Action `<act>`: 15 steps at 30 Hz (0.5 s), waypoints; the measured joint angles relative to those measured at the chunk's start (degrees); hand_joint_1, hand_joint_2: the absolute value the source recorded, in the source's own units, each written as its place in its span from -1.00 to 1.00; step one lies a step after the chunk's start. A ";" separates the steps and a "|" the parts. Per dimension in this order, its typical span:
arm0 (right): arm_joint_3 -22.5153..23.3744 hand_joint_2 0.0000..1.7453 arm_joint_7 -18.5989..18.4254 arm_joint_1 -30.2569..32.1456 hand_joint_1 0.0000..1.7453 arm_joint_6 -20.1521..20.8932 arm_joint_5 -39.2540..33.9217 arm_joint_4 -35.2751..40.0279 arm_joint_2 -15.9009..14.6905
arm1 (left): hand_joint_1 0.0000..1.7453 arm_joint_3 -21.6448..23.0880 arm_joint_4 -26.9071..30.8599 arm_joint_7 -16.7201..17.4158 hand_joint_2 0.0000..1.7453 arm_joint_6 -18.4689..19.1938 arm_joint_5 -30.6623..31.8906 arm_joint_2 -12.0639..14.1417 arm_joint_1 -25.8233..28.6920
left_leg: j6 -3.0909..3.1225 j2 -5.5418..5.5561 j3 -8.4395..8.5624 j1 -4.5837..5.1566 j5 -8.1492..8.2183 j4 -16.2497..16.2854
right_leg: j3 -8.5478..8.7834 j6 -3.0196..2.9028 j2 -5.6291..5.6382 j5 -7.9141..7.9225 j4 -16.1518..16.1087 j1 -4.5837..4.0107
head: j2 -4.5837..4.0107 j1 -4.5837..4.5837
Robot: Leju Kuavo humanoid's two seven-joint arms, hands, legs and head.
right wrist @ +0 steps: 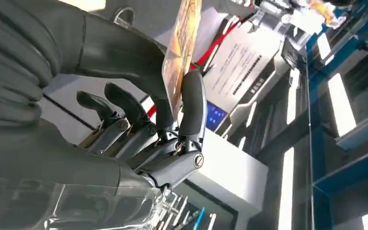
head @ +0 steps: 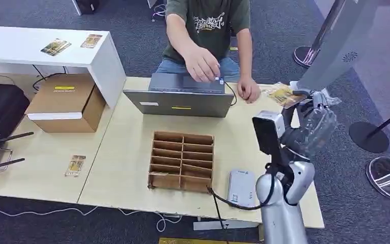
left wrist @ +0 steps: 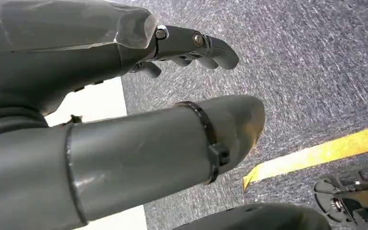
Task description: Pass the card to the sensor for recognition and then transmit it.
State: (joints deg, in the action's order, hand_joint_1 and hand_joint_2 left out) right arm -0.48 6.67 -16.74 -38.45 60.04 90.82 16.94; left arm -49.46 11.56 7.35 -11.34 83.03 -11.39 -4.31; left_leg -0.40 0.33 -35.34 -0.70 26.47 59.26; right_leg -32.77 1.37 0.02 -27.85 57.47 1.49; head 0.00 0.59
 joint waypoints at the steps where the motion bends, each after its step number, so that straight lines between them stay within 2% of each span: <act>1: -0.52 1.00 -0.82 -2.15 1.00 0.00 0.59 -1.94 0.17 | -1.00 0.15 0.00 -0.13 -1.00 0.17 0.33 0.02 0.01 | -0.01 -0.03 -0.03 0.01 0.00 0.00 | -0.05 -0.01 0.06 0.01 0.02 0.00 | 0.00 0.02; 6: -3.32 1.00 -3.39 -12.56 1.00 0.02 4.72 -11.65 1.07 | -1.00 1.00 0.00 -0.11 -1.00 1.18 1.73 0.02 -0.88 | -0.04 -0.10 0.00 -0.01 -0.02 0.00 | -0.09 -0.03 0.14 0.04 0.02 -0.01 | 0.00 0.02; 15: -7.52 1.00 -7.18 -24.13 1.00 0.00 11.70 -26.16 2.17 | -1.00 2.91 0.00 0.87 -1.00 2.16 3.65 0.00 -2.05 | -0.04 -0.11 -0.01 -0.01 -0.02 0.00 | -0.09 -0.03 0.15 0.03 0.03 0.00 | 0.00 0.02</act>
State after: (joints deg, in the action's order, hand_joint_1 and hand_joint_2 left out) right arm -8.00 -0.51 -40.88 -38.45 71.74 64.67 19.10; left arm -46.55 11.56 8.22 -9.18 86.69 -11.39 -6.36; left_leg -0.44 0.22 -35.36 -0.71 26.44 59.26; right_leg -32.86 1.34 0.18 -27.82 57.50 1.49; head 0.00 0.61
